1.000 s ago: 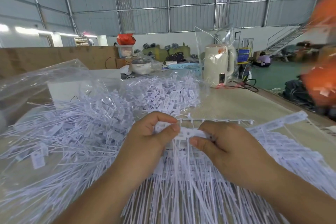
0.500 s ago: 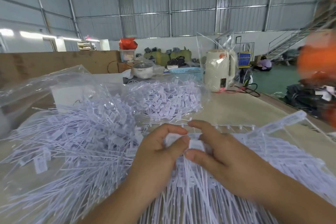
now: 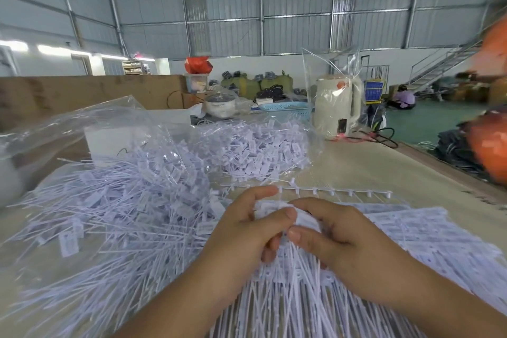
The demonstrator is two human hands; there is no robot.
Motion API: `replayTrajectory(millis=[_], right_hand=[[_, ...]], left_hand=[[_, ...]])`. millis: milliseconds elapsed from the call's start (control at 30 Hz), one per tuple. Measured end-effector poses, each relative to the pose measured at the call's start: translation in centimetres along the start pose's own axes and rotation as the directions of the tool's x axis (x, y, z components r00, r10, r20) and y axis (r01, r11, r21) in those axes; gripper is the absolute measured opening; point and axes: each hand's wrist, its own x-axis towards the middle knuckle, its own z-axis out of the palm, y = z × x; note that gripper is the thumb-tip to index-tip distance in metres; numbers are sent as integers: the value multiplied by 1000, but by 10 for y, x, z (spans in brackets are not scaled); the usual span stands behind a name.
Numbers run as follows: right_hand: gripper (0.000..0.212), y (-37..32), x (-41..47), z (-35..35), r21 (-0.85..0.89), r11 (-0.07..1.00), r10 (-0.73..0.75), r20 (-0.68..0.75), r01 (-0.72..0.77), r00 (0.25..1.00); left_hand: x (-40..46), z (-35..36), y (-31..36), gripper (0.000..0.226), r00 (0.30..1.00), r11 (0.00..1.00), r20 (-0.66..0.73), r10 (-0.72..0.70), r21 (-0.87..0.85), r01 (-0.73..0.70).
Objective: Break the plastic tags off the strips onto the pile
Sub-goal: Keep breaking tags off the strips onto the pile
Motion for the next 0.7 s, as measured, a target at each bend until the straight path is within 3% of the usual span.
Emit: replayTrajectory(millis=[167,267,400,467,567,633,700], right_hand=[[17,2,-1,-2,93,996,-1,-104,11,995],[19,-2,-1,0,118,993,6,-148,11,989],[21,-6,-2,6,42,999,25,-150,-19,988],[22,-4,-2,6,24,999,39,-159,-35,987],[26,-3,-2,6,-1,999,41,-156,-41,987],[28,-3,-3,6,-65,997,27,-151,-37,988],[21,-4,-4,6,-100,995,-9,-159,-8,987]], left_hand=[[1,-4,5,12,976,952,174,-131,-252,172],[0,-7,6,17,943,854,258,-210,-421,305],[-2,-1,4,31,933,815,254,-255,-463,349],[-2,5,1,39,939,842,218,-264,-423,335],[0,12,-4,67,975,966,99,-198,-149,211],[0,16,-8,87,992,993,54,-110,-25,112],[-1,19,-10,67,997,998,48,-54,14,53]])
